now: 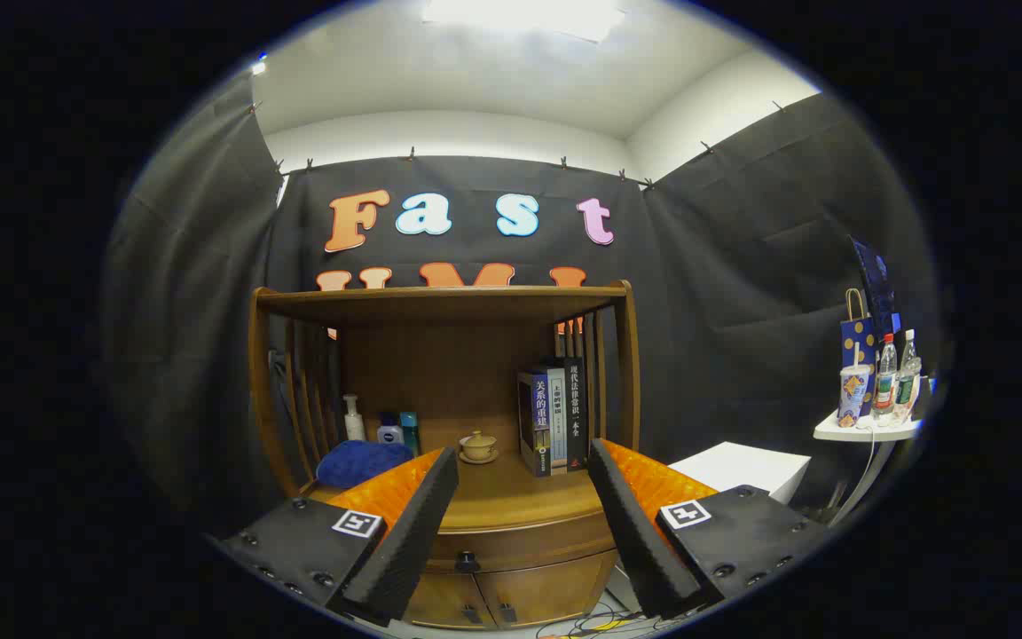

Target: Pull open the drawer, take out the items inside it, and place them on the countertop above the cabinet.

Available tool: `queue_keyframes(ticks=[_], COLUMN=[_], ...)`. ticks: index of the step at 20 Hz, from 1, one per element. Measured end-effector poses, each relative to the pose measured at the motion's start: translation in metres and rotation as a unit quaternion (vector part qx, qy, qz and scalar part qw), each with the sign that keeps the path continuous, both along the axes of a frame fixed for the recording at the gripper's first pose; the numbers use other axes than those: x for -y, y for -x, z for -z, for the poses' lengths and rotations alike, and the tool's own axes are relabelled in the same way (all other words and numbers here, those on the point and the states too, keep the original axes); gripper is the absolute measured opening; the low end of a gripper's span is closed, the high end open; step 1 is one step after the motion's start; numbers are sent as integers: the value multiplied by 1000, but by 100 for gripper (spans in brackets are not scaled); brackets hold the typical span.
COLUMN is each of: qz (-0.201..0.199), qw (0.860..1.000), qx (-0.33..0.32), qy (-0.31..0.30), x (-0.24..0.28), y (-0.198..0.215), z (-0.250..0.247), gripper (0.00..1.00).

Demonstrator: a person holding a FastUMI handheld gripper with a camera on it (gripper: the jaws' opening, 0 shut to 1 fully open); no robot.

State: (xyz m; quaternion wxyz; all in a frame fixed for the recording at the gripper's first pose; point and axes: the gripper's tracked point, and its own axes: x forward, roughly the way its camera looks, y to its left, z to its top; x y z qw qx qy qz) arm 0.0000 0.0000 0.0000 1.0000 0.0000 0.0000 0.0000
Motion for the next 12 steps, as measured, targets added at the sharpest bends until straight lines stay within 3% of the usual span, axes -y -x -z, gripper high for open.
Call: queue_keyframes(ticks=[12], qz=[-1], qw=[1000], qx=[4], qy=[-11], x=[4], y=[0], z=[2], gripper=[98])
